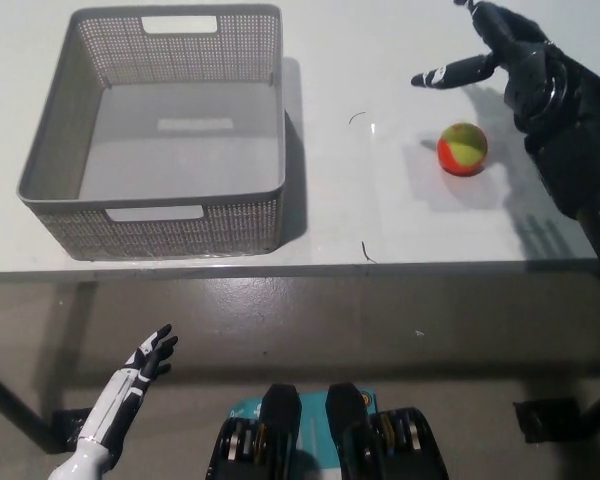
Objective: Use the right hand to pick up a tennis ball and put it into a container on the left side
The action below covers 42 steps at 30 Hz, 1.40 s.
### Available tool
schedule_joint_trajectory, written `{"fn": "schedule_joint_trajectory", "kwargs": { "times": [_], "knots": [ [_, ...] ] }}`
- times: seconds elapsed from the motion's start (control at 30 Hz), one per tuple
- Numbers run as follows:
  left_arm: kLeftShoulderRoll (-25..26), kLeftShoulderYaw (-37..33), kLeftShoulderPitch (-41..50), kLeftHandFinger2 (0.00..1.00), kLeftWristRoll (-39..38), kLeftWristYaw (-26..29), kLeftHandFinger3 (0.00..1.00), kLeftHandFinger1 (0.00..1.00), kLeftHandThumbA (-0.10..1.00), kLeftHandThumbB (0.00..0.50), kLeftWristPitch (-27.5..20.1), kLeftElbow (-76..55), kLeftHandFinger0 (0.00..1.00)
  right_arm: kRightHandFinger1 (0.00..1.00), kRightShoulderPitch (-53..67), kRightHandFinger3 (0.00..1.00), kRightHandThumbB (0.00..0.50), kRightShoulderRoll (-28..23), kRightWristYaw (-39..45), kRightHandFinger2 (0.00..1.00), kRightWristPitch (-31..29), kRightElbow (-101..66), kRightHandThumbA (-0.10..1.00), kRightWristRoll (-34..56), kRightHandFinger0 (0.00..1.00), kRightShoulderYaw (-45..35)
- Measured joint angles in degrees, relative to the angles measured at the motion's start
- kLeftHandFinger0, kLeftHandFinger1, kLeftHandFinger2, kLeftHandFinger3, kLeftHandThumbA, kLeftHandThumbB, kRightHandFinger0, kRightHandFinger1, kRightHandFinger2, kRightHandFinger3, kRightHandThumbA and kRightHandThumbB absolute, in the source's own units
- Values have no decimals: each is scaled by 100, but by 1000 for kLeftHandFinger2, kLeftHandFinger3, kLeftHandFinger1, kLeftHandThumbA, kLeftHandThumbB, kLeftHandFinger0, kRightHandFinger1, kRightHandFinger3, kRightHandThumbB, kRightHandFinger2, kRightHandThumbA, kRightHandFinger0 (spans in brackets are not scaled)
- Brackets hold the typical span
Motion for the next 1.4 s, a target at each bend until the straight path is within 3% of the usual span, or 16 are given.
{"fn": "schedule_joint_trajectory", "kwargs": {
  "times": [0.47, 1.4],
  "knots": [
    [23, 0, 21, 1000, 9, 0, 1000, 1000, 1000, 318, 0, -16, 1000, 1000, -35, 1000, 500, 200, -155, 1000, -374, 1051, 986, 94, 1000, 45],
    [75, 31, 58, 1000, 0, 0, 1000, 1000, 1000, 310, 0, -89, 1000, 1000, -64, 1000, 499, 251, -169, 1000, -441, 1734, 923, 351, 1000, 138]
  ]
}}
